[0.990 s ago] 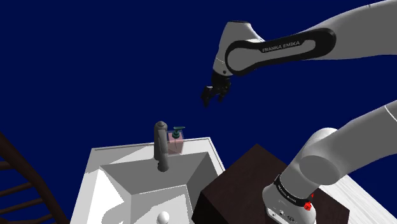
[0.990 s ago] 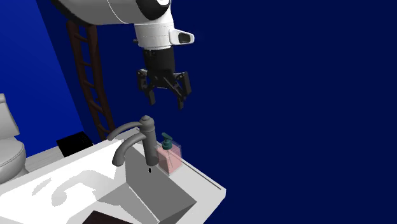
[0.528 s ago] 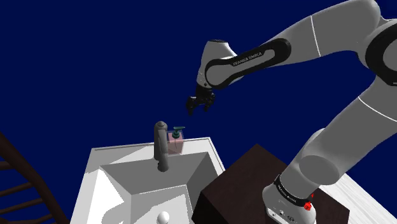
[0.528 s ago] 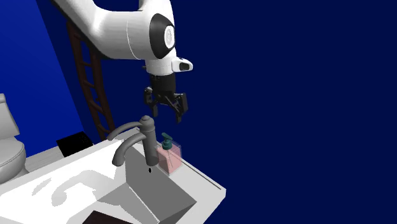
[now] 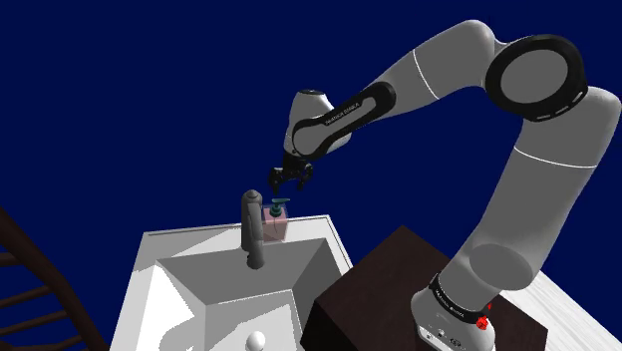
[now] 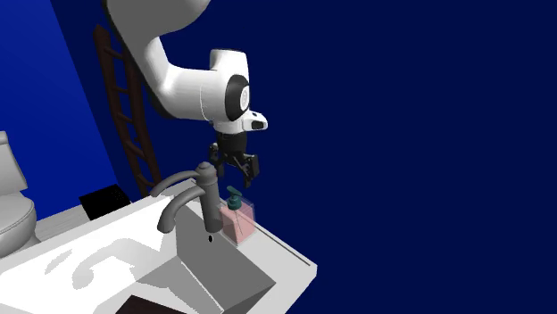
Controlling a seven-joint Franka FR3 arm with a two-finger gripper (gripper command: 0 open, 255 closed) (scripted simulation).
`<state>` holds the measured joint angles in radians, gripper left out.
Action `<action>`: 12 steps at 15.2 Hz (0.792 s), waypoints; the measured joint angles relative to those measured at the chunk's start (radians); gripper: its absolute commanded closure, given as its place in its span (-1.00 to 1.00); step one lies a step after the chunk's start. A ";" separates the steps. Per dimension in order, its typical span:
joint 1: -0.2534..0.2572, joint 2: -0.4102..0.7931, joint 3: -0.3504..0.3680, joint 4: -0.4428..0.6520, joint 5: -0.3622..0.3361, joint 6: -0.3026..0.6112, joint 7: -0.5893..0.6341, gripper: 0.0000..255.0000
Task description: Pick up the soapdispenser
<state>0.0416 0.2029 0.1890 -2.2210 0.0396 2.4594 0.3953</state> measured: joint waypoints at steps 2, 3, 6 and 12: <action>0.007 0.069 -0.001 0.036 -0.001 0.030 0.019 -1.00; 0.009 0.088 -0.001 0.045 -0.002 0.039 0.024 -1.00; 0.012 0.128 -0.005 0.057 -0.007 0.067 0.028 -1.00; 0.017 0.175 -0.011 0.058 -0.016 0.115 0.032 1.00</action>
<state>0.0584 0.3782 0.1776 -2.1632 0.0241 2.5746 0.4269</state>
